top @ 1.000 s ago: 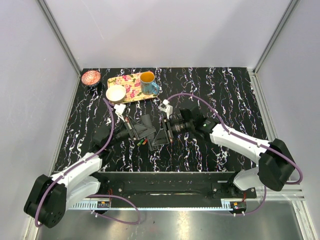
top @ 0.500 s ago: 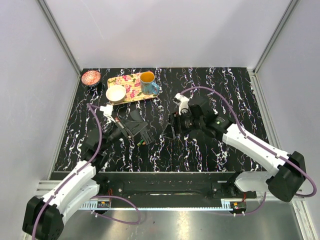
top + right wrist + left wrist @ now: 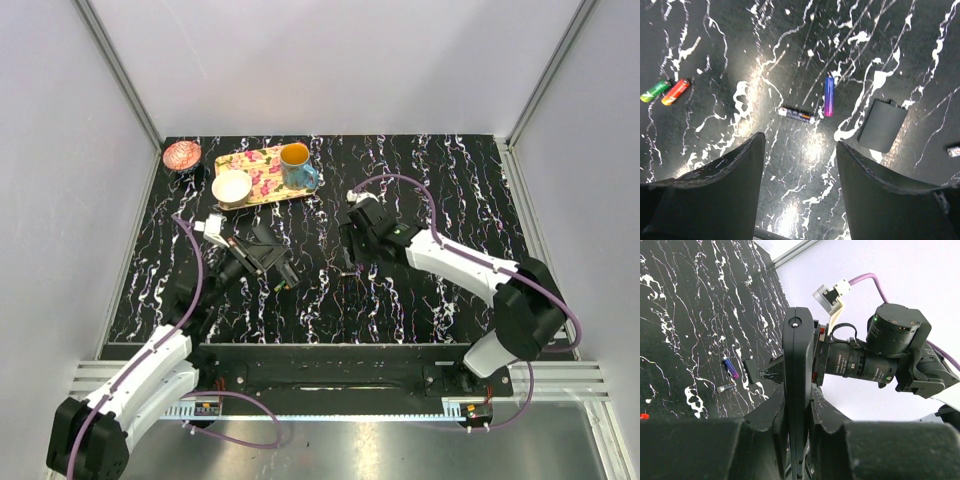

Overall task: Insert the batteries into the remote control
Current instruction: Pick up the battery from the center of the board.

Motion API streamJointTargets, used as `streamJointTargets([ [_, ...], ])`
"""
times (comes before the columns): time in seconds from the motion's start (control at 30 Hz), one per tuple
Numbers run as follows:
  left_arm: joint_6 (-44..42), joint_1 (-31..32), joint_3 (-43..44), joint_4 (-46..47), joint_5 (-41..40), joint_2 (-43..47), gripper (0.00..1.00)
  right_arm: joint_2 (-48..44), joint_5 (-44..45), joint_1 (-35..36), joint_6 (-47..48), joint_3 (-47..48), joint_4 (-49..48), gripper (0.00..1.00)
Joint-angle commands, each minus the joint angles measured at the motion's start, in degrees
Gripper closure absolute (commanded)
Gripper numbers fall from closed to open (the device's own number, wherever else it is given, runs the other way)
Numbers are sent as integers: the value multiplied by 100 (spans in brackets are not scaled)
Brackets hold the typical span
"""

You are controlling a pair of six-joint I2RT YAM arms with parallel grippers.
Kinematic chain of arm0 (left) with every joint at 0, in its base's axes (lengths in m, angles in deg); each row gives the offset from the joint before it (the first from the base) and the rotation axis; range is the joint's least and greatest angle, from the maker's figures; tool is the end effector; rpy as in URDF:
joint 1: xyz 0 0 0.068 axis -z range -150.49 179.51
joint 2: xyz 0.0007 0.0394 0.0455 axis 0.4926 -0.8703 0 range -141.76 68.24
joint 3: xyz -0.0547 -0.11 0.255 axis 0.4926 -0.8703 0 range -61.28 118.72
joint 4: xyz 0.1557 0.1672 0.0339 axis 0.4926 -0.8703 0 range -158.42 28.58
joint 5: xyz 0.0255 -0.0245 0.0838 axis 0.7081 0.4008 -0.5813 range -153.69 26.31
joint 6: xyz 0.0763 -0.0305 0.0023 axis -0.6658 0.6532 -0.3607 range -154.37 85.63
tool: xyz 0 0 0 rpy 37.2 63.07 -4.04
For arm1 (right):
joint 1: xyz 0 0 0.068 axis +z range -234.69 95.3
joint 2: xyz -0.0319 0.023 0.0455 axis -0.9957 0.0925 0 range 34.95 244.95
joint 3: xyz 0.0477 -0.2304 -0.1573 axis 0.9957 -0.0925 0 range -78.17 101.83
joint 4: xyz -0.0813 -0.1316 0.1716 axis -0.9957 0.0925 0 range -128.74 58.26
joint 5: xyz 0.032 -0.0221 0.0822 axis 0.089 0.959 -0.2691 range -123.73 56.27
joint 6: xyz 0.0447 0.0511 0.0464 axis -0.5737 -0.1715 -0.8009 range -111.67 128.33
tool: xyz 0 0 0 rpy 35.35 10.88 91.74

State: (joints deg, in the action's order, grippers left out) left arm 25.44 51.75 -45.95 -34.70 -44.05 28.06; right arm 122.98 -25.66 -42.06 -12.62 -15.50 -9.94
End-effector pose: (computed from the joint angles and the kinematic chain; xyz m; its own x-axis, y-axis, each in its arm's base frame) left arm 0.1477 -0.0863 0.2606 -0.5616 -0.6499 -0.5120 0.3616 0.3638 -0.8584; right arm 0.2370 0.2044 0.2338 -0.7750 -0.2323 -0.5877 -0.3565 0.9286 0.1031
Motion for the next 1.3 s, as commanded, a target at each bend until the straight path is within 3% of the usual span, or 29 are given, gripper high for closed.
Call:
streamJointTargets([
  [0.0, 178, -18, 339, -35, -179, 177, 100, 83, 1, -9, 47, 509, -216, 32],
  [0.2, 945, -35, -338, 1739, 178, -24, 100, 74, 44, -9, -173, 104, -858, 34],
  [0.33, 462, -106, 22, 1242, 690, -244, 100, 547, 527, -132, -111, 534, -340, 46],
  [0.5, 171, -106, 251, 800, 936, -139, 100, 943, 28, -729, -68, 667, -191, 62],
  [0.67, -22, -106, 269, 387, 928, 46, 100, 1383, -7, -747, 100, 860, -120, 60],
  [1.27, 48, -106, 119, 703, 1077, -270, 100, 1832, -518, -756, 232, 1063, 328, 63],
])
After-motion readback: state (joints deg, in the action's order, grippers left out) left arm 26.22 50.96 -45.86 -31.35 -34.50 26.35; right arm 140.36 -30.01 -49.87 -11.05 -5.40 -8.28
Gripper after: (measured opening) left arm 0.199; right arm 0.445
